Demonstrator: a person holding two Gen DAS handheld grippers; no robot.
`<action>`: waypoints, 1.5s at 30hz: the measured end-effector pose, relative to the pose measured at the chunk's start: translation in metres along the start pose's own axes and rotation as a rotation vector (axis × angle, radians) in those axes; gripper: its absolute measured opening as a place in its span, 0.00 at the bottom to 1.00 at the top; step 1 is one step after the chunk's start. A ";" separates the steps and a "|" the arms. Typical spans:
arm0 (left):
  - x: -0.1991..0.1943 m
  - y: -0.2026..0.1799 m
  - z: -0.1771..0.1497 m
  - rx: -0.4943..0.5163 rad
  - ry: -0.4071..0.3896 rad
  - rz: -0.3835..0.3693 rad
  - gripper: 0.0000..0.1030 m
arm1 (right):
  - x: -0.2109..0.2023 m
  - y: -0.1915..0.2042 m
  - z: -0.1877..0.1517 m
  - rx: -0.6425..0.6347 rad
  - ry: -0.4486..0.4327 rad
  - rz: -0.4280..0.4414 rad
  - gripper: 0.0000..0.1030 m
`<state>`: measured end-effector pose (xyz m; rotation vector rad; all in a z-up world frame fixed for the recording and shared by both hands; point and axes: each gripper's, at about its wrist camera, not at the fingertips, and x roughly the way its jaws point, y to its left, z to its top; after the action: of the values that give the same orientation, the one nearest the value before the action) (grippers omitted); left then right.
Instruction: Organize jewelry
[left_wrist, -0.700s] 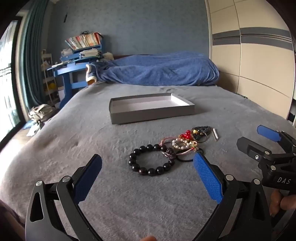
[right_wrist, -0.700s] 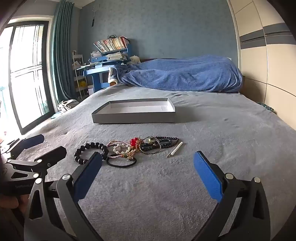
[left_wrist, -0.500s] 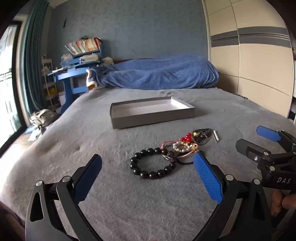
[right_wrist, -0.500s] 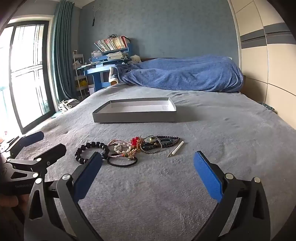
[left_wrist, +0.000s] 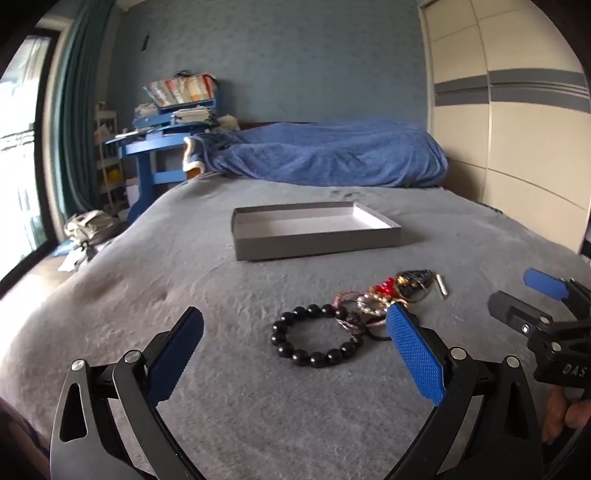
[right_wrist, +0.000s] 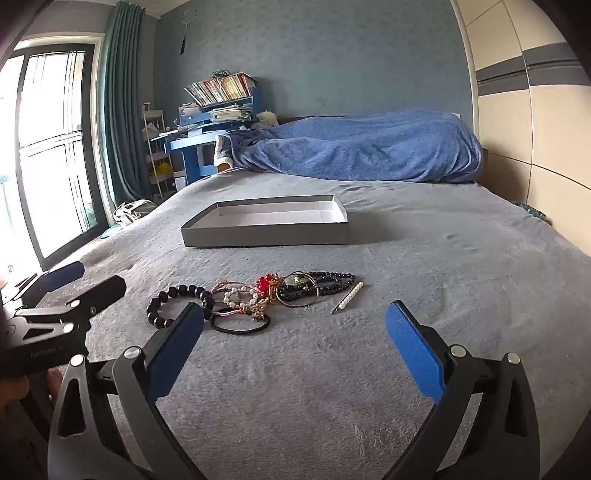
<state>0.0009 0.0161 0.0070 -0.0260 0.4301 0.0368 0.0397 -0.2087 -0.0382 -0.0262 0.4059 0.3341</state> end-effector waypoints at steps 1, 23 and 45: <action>0.000 0.002 0.001 -0.009 -0.002 0.006 0.96 | 0.000 0.000 0.000 0.000 0.000 0.000 0.95; 0.004 -0.004 -0.004 0.020 0.025 -0.009 0.95 | 0.001 -0.001 0.000 0.002 0.000 -0.001 0.95; 0.008 -0.010 -0.007 0.041 0.057 -0.032 0.95 | 0.004 -0.005 -0.002 0.009 0.014 -0.005 0.95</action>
<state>0.0059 0.0061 -0.0031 0.0068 0.4877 -0.0043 0.0439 -0.2121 -0.0422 -0.0205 0.4216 0.3273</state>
